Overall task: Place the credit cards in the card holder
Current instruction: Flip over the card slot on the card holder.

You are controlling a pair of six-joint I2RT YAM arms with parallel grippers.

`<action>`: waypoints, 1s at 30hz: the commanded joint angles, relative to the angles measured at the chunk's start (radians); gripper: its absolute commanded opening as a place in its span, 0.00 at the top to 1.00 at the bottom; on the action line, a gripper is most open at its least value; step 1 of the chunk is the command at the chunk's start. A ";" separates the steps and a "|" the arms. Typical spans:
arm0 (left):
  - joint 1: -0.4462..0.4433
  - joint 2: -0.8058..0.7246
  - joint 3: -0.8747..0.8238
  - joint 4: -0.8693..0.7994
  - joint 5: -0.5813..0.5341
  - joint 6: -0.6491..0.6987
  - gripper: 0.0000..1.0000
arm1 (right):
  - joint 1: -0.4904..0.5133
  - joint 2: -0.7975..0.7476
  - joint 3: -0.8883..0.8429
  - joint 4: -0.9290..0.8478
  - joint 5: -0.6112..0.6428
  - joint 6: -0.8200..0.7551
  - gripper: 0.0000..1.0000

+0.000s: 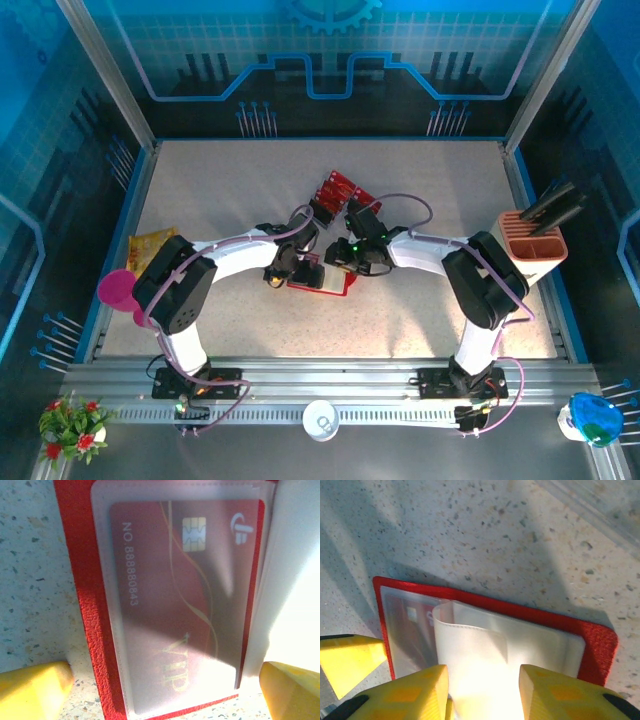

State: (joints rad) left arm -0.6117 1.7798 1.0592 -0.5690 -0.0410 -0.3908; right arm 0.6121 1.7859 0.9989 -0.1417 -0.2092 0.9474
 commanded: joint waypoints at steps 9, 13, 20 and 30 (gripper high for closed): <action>0.005 0.056 -0.021 -0.012 -0.016 0.007 0.01 | -0.005 0.069 0.065 0.037 -0.063 -0.015 0.63; 0.005 0.038 -0.007 -0.019 -0.010 0.007 0.01 | 0.000 0.079 0.099 0.034 -0.093 -0.028 0.65; 0.030 -0.059 0.049 -0.066 0.004 -0.006 0.01 | 0.016 0.068 0.143 0.010 -0.119 -0.021 0.63; 0.201 -0.275 0.028 -0.085 0.034 -0.069 0.01 | 0.080 0.109 0.175 0.060 -0.131 0.063 0.58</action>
State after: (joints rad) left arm -0.4545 1.5665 1.0821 -0.6651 -0.0288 -0.4129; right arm 0.6468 1.8530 1.1503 -0.0837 -0.3138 0.9852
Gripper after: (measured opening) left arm 0.992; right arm 0.416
